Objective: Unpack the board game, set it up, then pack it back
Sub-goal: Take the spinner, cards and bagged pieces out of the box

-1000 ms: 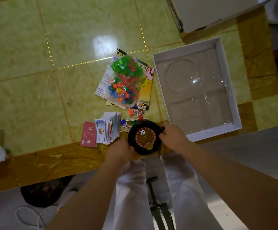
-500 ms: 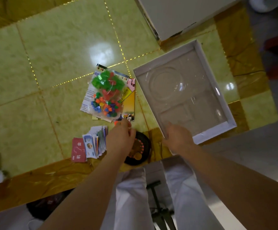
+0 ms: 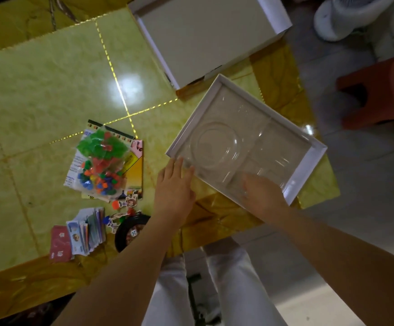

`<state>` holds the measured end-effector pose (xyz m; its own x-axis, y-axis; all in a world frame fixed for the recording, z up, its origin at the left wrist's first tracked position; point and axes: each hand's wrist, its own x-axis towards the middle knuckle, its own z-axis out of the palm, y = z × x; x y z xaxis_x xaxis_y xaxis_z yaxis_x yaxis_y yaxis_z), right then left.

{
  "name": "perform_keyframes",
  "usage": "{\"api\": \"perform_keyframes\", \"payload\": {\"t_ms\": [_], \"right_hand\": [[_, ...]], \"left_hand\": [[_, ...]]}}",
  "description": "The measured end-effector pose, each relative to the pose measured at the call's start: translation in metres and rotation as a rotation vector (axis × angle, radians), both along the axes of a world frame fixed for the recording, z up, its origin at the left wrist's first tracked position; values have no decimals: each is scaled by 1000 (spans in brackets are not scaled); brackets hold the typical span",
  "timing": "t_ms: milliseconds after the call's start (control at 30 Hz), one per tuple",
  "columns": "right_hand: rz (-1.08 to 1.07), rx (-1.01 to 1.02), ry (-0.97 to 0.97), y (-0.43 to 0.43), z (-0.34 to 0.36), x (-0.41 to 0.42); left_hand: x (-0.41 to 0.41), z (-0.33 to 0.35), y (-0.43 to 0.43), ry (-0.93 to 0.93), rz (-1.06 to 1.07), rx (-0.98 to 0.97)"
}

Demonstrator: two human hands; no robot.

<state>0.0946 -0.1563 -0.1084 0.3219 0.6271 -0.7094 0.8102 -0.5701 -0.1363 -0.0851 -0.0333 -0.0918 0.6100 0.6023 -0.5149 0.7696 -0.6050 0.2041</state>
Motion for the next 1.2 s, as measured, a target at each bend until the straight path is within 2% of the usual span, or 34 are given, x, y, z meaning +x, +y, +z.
{"api": "perform_keyframes", "payload": {"t_ms": [100,300,433,500,567,667,767,833,933,1067,1200], "right_hand": [[-4,344,-5,17,-5,-2],[98,258,57,31,-14,23],[-46,413,113,47,-9,52],[-90,533,42,57,-9,57],[-107,464,0,70,-12,57],[-6,200,-41,84,-16,52],[51,162,-121,89,-22,54],[47,219,-143,92,-21,58],[-55,324,-168,101,-11,71],[-201,183,-214,107,-5,90],[-160,89,-315,107,-9,93]], "left_hand": [[10,0,-1,13,16,43],[28,3,18,18,-88,62],[49,-2,55,-149,61,31],[60,-8,75,-233,121,64],[70,-11,94,-233,117,91],[82,-11,119,-161,63,116],[92,-16,141,-47,18,98],[99,-20,151,-12,-4,81],[105,-24,155,-38,-8,92],[101,-29,147,-120,-27,101],[86,-29,125,-233,147,169]]}}
